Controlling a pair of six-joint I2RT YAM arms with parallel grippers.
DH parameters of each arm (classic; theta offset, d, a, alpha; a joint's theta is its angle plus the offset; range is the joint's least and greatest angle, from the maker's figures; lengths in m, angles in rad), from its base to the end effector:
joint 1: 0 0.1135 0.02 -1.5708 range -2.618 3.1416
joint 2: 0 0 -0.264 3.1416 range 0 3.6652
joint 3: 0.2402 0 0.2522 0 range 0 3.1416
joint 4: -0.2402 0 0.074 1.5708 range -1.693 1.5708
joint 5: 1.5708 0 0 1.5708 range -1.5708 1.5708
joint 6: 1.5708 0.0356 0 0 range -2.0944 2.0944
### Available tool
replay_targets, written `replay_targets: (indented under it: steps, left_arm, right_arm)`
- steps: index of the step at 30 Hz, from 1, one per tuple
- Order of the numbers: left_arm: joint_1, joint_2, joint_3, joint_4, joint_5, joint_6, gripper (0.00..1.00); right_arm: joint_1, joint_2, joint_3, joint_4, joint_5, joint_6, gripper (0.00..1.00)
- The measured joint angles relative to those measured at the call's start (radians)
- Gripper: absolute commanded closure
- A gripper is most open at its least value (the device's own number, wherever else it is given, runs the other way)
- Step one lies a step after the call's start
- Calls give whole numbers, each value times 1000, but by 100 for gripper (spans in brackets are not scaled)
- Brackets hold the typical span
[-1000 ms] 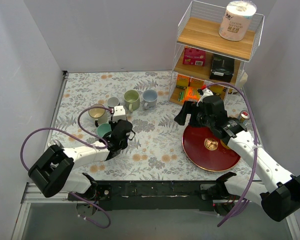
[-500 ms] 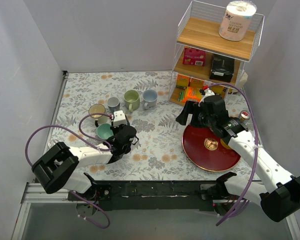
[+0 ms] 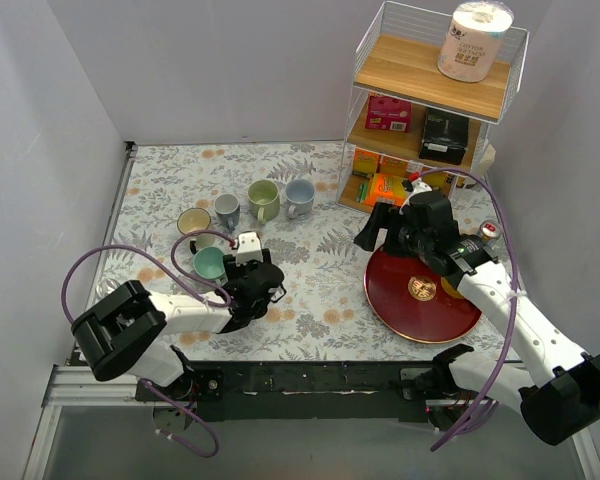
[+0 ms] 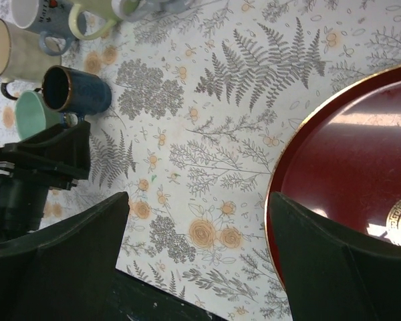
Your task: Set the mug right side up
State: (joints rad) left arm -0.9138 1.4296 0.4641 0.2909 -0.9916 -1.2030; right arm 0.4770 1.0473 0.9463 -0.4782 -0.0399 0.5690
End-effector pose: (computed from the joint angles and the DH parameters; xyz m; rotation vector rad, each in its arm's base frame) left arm 0.1730 -0.1755 0.1492 -0.7498 1.7787 -0.2873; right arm 0.2032 0.1066 0.3172 0.0782 2.2200 0.6385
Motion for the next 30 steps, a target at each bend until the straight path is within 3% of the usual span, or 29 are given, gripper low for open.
replay_targets:
  steps: [8,16,30]
  left_arm:
    - [-23,-182,16,-121,-3,-39,7]
    - [-36,-421,84,-256,92,-98,2]
    - [-37,-565,182,-368,272,-119,2]
  right_arm:
    - [-46,60,53,-133,84,8,6]
    - [-233,133,92,-209,187,-80,8]
    - [-256,217,24,14,375,-425,9]
